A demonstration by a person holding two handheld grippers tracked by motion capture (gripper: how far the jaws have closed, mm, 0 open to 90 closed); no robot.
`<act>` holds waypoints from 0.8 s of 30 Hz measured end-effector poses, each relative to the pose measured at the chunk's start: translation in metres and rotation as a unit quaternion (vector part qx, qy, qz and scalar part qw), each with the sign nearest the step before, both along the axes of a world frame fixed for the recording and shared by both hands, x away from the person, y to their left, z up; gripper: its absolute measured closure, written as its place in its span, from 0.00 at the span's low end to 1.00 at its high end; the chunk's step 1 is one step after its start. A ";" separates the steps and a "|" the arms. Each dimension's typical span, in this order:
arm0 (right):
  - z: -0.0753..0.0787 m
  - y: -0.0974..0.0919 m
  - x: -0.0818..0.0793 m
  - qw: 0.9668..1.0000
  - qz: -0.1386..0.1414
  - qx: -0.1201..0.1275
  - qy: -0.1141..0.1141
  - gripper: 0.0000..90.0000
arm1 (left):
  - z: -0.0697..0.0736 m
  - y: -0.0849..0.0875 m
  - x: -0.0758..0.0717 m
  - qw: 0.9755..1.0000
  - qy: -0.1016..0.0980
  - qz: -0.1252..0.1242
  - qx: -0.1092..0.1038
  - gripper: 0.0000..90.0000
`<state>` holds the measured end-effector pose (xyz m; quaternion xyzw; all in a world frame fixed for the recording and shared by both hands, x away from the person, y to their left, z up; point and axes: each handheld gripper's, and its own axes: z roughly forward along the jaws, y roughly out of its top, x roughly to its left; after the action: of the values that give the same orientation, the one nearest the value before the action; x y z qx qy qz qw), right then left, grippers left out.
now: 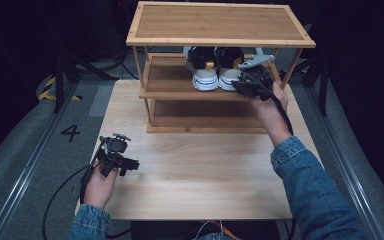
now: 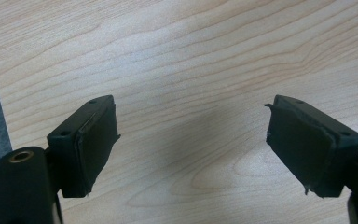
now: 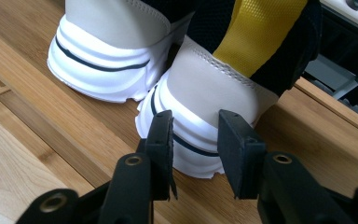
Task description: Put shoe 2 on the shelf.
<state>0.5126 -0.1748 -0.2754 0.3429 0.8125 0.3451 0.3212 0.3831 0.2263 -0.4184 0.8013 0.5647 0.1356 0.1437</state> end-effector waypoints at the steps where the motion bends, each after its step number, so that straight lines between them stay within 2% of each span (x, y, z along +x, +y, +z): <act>1: 0.000 0.000 0.000 1.000 0.000 0.000 0.000 0.73 | 0.000 0.000 0.000 1.000 0.000 0.000 0.000 0.18; 6: 0.000 0.001 0.001 1.000 -0.002 0.007 0.002 0.73 | -0.001 -0.001 0.000 1.000 0.001 0.001 0.002 0.18; 10: 0.000 -0.001 0.003 1.000 -0.002 0.024 0.011 0.74 | -0.001 -0.001 0.001 1.000 0.001 -0.002 0.001 0.18; 14: -0.001 -0.002 0.003 0.999 0.011 0.026 0.021 0.75 | -0.002 -0.001 0.001 1.000 0.000 -0.002 0.003 0.18; 24: 0.008 -0.009 -0.010 0.999 0.016 0.026 0.008 0.67 | 0.002 0.000 0.002 1.000 -0.005 0.001 -0.002 0.18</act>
<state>0.5031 -0.1839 -0.2670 0.3408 0.8111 0.3686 0.3001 0.3854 0.2267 -0.4167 0.7997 0.5651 0.1384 0.1483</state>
